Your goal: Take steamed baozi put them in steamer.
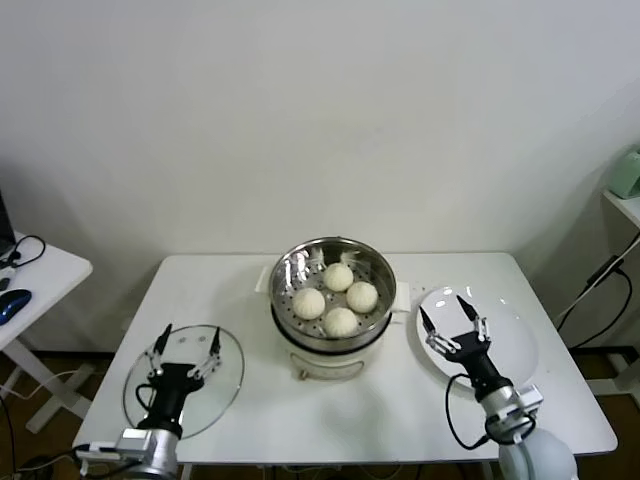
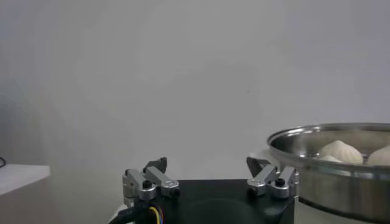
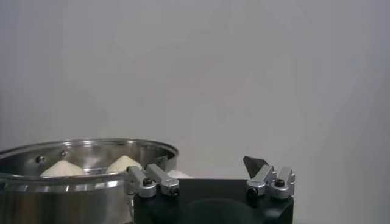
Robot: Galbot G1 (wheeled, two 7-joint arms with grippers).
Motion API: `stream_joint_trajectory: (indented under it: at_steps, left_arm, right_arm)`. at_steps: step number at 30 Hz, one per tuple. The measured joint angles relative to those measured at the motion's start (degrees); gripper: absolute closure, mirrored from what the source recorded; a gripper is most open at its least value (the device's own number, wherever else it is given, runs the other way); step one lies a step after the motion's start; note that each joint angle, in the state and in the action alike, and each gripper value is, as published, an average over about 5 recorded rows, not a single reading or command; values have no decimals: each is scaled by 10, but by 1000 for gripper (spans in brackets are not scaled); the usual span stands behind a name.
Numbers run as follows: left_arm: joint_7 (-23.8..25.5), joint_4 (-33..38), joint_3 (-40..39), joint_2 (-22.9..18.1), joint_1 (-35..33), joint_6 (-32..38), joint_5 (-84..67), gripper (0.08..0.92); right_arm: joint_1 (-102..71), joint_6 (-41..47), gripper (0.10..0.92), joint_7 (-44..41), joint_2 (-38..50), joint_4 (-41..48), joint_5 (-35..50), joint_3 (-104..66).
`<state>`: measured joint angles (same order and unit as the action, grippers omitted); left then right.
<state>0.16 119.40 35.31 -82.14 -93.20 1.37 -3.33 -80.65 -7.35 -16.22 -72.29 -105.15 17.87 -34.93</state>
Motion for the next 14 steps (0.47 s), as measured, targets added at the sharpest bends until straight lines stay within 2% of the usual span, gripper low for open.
stream_joint_trajectory:
  at_steps: [14]
  left_arm:
    - [-9, 7, 3, -5, 2, -7, -7, 177]
  right_arm:
    - [-35, -17, 203, 6, -27, -1, 10, -18]
